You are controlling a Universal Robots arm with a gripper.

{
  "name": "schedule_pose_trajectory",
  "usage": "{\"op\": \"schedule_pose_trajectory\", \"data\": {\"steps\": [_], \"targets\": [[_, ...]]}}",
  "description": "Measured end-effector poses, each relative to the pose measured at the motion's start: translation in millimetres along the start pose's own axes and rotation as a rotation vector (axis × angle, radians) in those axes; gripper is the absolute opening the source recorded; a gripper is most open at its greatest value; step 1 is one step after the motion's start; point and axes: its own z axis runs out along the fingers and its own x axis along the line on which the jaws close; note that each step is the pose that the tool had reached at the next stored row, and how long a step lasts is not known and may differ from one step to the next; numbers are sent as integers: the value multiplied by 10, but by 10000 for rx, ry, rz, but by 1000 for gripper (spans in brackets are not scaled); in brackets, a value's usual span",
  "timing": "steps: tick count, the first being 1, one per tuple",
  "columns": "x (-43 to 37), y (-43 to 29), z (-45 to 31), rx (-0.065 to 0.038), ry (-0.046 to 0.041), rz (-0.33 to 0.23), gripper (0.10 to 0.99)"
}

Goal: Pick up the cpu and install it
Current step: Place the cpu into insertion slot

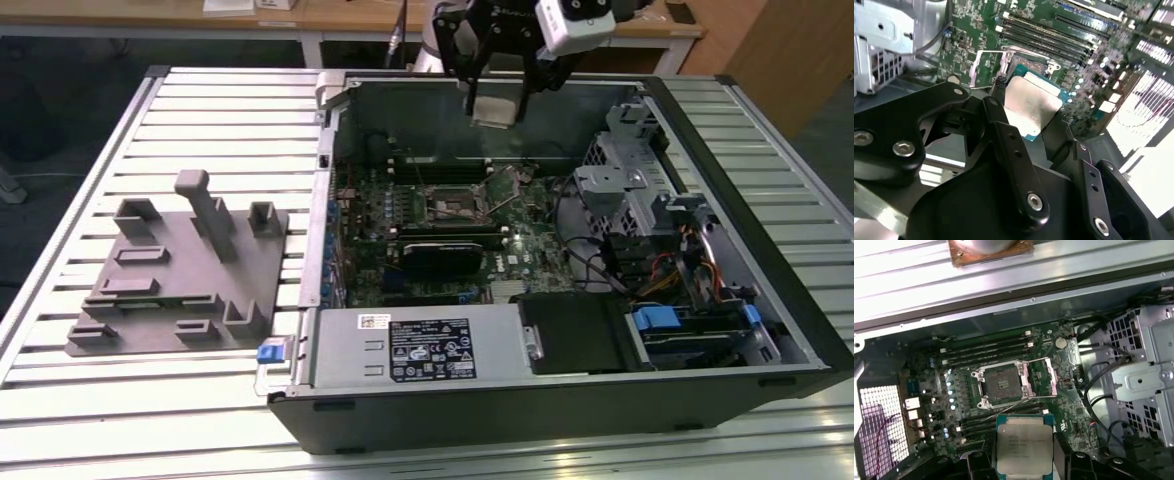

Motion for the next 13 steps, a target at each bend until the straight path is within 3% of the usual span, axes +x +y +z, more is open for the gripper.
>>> {"op": "schedule_pose_trajectory", "data": {"steps": [13], "targets": [[0, -2, 35, -6, -143, 2350, 541]]}}
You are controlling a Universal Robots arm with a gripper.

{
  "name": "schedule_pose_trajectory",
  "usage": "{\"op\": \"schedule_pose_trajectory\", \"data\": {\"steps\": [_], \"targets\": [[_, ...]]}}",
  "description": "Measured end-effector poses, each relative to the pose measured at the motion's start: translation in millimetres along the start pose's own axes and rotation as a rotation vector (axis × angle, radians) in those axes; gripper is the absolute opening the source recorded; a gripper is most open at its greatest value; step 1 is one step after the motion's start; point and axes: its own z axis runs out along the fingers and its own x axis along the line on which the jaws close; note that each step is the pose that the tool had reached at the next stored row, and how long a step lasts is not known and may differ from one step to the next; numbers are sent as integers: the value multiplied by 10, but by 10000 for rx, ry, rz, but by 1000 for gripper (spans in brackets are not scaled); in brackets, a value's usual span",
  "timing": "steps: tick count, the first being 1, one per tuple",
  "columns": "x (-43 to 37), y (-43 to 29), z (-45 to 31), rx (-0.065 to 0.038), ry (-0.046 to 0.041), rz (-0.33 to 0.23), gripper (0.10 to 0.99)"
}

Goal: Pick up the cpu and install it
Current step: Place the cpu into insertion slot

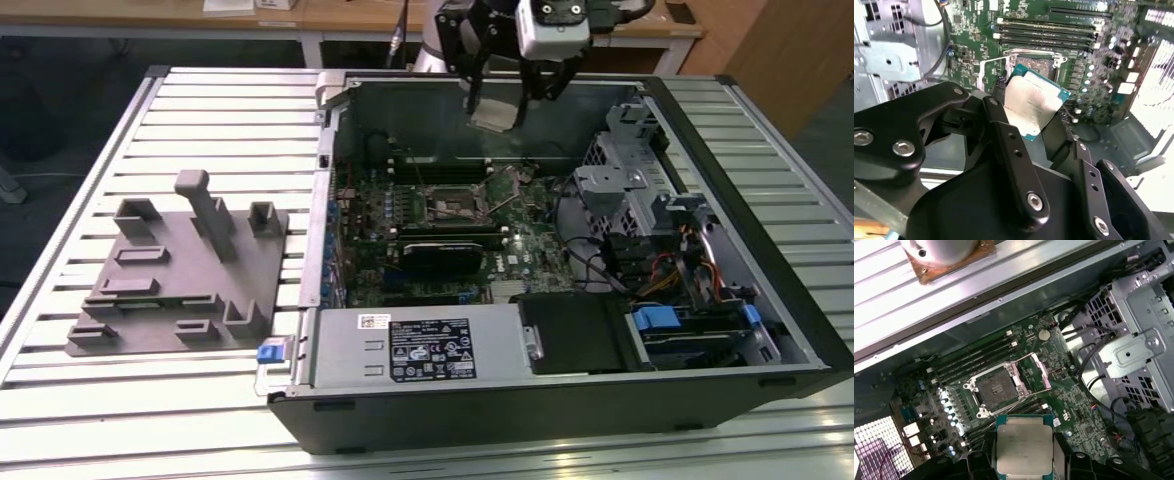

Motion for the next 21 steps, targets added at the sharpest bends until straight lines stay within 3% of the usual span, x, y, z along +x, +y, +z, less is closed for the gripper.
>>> {"op": "schedule_pose_trajectory", "data": {"steps": [21], "targets": [[1, -1, 65, -7, -217, 3562, 541]]}}
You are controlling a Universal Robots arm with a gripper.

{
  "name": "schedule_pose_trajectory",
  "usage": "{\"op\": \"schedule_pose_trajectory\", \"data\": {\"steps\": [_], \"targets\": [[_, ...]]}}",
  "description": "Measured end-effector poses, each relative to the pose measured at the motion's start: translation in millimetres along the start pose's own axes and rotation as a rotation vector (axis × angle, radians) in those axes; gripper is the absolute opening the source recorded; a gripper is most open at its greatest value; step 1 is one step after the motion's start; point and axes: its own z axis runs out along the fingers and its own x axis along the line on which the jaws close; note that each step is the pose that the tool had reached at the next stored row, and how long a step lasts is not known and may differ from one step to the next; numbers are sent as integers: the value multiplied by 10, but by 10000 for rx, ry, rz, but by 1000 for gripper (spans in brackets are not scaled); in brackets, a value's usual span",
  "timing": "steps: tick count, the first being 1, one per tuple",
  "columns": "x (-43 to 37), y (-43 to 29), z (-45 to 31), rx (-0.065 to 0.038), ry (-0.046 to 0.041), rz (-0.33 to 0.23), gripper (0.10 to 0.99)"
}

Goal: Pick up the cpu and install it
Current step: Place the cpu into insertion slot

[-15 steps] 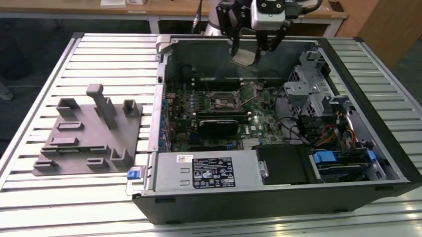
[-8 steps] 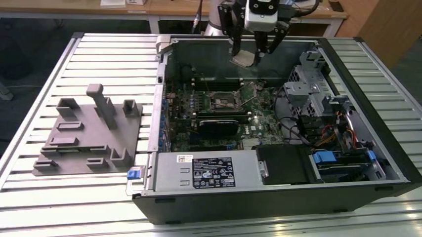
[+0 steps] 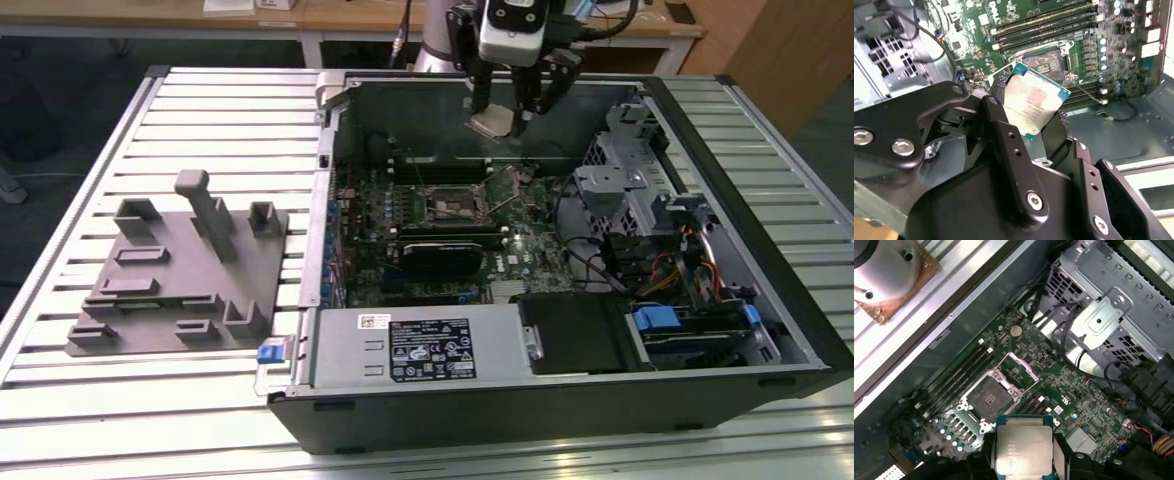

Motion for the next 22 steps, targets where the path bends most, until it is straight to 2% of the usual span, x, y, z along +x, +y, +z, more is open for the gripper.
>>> {"op": "schedule_pose_trajectory", "data": {"steps": [22], "targets": [[1, -3, 70, -8, -234, 3837, 541]]}}
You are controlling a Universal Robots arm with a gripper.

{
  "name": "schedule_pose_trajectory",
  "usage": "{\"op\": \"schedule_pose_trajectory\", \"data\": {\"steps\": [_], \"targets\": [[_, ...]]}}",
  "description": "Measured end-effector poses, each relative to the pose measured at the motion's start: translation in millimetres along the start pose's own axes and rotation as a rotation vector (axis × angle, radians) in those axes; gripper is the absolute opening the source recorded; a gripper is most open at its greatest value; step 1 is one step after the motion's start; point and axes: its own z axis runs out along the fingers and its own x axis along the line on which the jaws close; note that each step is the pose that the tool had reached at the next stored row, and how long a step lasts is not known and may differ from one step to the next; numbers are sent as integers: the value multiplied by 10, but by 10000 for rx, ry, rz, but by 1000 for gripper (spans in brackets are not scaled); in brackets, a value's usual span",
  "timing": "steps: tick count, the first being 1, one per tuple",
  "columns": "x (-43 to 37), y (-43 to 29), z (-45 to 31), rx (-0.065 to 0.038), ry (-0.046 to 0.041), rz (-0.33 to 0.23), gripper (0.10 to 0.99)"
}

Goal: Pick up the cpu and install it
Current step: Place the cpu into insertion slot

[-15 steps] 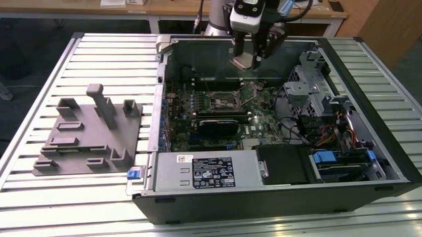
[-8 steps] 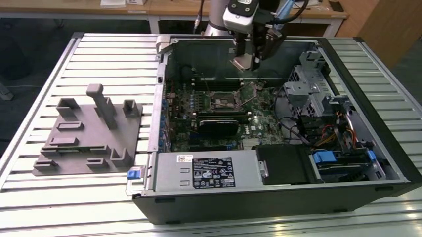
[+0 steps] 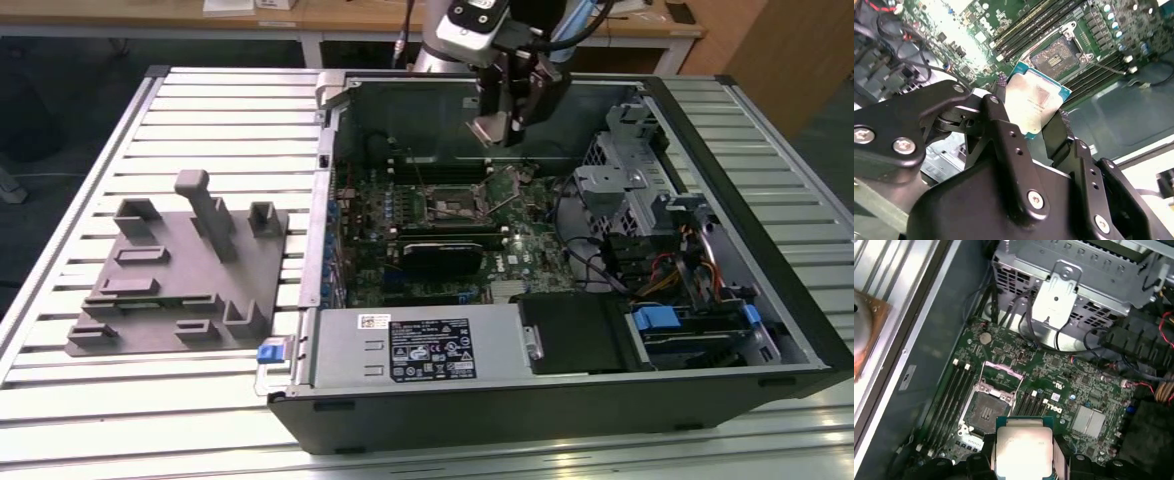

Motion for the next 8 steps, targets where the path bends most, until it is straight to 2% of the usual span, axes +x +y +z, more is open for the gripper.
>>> {"op": "schedule_pose_trajectory", "data": {"steps": [8], "targets": [[0, -1, 24, -4, -88, 1449, 541]]}}
